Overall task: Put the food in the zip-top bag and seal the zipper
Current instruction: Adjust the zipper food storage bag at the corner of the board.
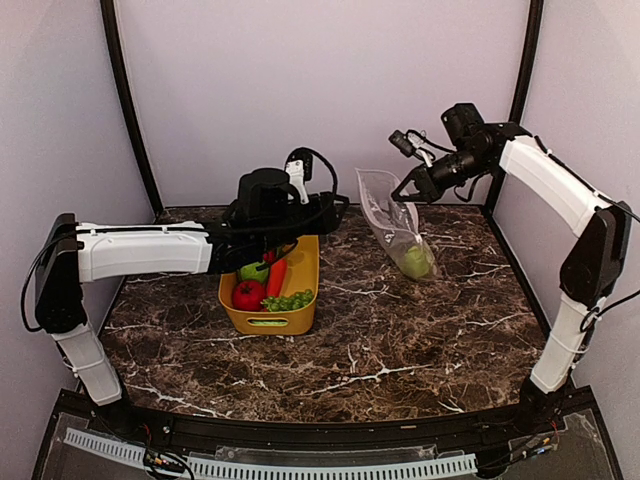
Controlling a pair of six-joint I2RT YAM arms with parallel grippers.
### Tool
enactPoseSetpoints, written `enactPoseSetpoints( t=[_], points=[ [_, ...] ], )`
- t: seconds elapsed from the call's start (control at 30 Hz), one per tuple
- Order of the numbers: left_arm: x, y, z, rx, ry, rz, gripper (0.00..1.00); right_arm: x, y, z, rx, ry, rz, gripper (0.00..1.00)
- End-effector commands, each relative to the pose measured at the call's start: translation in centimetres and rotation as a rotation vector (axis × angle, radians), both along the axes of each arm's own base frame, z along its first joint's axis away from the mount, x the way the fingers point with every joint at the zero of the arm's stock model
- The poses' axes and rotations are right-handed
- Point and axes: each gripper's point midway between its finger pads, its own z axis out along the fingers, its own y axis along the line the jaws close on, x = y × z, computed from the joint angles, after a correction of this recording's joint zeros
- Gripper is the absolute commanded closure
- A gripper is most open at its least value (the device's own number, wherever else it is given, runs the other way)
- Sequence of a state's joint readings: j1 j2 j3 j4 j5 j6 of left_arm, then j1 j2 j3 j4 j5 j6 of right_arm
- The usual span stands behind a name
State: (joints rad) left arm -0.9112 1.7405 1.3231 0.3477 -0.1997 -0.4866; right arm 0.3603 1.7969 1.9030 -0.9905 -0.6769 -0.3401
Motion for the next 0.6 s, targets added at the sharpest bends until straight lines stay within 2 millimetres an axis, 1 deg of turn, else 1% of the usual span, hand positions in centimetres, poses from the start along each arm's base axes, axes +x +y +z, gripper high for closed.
enactPoseSetpoints(
  t=[0.0,0.1,0.2,0.33,0.47,0.57],
  points=[
    [-0.7,-0.3,0.4,-0.066,0.124,-0.047,0.53,-0.8,1.8,0.4,-0.035,-0.089,0.021,1.0],
    [-0.9,-1.4,0.0,-0.098,0.192,-0.078,0.53,-0.8,2.0,0.1,-0.051,-0.08,0.006,1.0],
    [-0.7,-2.2,-0.4,-0.114,0.24,-0.088,0.5,-0.8,1.8,0.1,-0.067,-0.091,-0.005,1.0],
    [0.0,-2.5,-2.0,-0.144,0.327,-0.039,0.5,-1.0,1.7,0.9,-0.065,-0.121,-0.008,1.0],
    [0.5,-4.0,-4.0,-0.148,0.379,-0.051,0.53,-1.8,1.9,1.1,-0.043,-0.125,0.011,1.0],
    [0.9,-4.9,-4.6,-0.159,0.386,-0.066,0.56,-2.2,2.0,1.3,-0.036,-0.132,0.018,1.0]
  ],
)
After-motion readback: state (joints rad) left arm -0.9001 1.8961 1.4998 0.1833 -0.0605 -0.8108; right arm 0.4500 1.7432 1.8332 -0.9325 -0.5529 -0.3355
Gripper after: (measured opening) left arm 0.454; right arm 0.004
